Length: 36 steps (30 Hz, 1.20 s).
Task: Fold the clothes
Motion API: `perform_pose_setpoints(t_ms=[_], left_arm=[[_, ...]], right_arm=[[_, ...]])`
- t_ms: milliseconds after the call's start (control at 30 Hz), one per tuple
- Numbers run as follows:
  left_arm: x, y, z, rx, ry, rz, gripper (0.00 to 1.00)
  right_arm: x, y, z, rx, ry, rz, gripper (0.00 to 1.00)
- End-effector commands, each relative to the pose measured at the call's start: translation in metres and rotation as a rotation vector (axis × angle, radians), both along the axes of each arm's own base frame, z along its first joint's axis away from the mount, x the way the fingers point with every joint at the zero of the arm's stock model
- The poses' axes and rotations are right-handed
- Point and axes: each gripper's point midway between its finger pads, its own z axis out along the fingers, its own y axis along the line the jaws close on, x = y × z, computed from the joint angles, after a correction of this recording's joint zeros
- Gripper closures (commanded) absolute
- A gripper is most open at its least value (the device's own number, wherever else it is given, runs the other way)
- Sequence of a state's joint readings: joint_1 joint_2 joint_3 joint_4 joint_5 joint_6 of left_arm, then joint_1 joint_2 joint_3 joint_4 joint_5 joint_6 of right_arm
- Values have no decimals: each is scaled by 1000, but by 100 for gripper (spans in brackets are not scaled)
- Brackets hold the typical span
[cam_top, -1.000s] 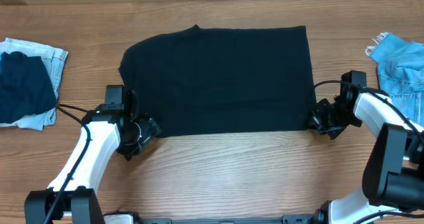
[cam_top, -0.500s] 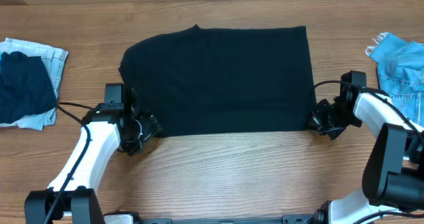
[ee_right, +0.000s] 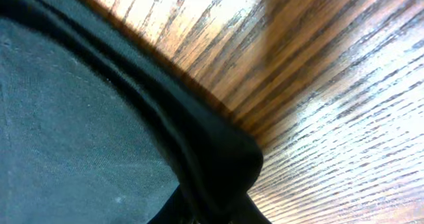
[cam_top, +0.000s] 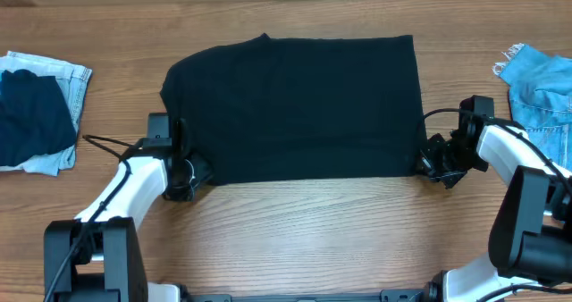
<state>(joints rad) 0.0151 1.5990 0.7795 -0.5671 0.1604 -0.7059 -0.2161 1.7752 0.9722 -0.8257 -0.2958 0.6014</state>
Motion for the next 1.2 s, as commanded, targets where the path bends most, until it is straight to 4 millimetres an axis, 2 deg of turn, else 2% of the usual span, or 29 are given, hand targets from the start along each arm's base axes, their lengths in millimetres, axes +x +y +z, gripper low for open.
perform_pose_setpoints(t_ms=[0,33,167,267,333,400,667,767,933,1033,1167], left_arm=[[-17,3,-22,9,90,14,74],[-17,3,-22,9,90,14,79],[-22,3,-23,8,109,15,86],[-32,5,-23,6,154,22,90],[-46,3,-23,0,209,29,96],[-57,3,-23,-5,261,71,96],[-72,-5,-20,-54,339,151,96],[-84,0,-18,-47,391,172,96],[-97,11,-16,-18,445,200,96],[-94,14,-17,-8,429,198,96],[-66,6,-17,-68,308,99,88]], right_arm=[[-4,-4,-5,-17,20,2,86],[-5,-7,-6,-34,28,3,87],[-13,-19,-9,-111,66,5,87],[-16,-20,-9,-116,78,6,87],[-19,-19,-9,-114,86,25,91],[-23,-19,-9,-112,101,30,96],[-49,-12,-5,-84,211,33,96],[-61,-10,-2,-73,259,36,96],[-69,-8,0,-65,291,38,96],[-65,-9,-1,-69,274,37,96],[-51,-11,-2,-79,210,37,96]])
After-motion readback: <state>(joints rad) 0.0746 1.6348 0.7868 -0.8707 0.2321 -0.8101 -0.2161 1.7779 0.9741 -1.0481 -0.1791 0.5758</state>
